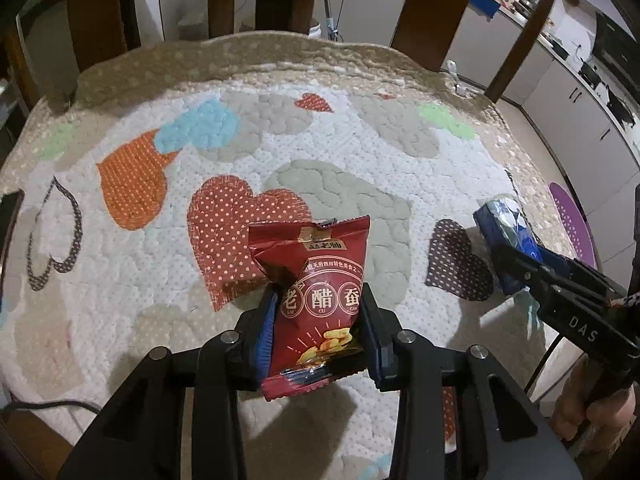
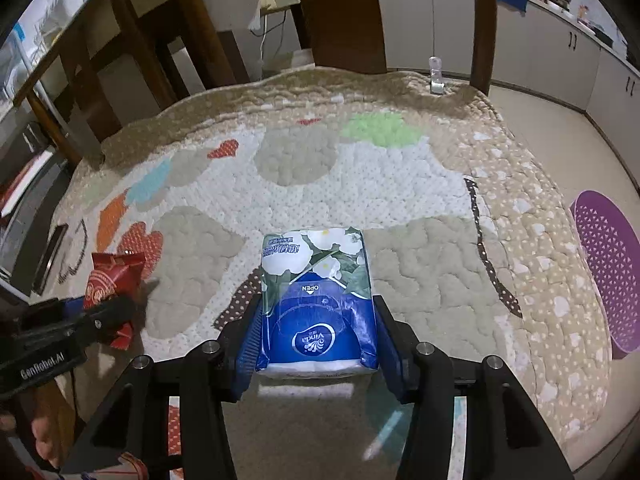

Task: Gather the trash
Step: 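Lift the red snack pack with the left tool while the right lifts the Vinda pack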

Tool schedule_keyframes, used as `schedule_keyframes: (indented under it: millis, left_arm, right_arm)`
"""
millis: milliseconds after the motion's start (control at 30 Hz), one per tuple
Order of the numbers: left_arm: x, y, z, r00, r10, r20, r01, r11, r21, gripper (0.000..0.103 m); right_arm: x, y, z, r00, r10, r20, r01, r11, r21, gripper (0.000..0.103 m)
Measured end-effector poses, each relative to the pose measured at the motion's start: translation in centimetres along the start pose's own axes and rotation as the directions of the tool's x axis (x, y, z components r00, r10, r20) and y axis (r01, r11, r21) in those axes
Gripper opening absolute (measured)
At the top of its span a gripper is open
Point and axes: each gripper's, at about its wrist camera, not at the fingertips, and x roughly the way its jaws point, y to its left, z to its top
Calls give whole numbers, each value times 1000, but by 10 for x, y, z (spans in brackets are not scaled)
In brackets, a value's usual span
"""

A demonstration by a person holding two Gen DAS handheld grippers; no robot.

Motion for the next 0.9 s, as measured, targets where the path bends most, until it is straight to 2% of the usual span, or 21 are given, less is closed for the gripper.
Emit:
schedule_keyframes:
  millis: [467,900]
  left_arm:
    - [-35,-25,-3,993,69,96,-78,992,95,36]
    - [-40,-37,-5,989,104,106,-118,984,131,36]
  right_arm:
    - [-33,7,-7,997,1,71,-2,1000,6,56]
    - [-45,-11,-10,994,-6,107,0,999,54,56]
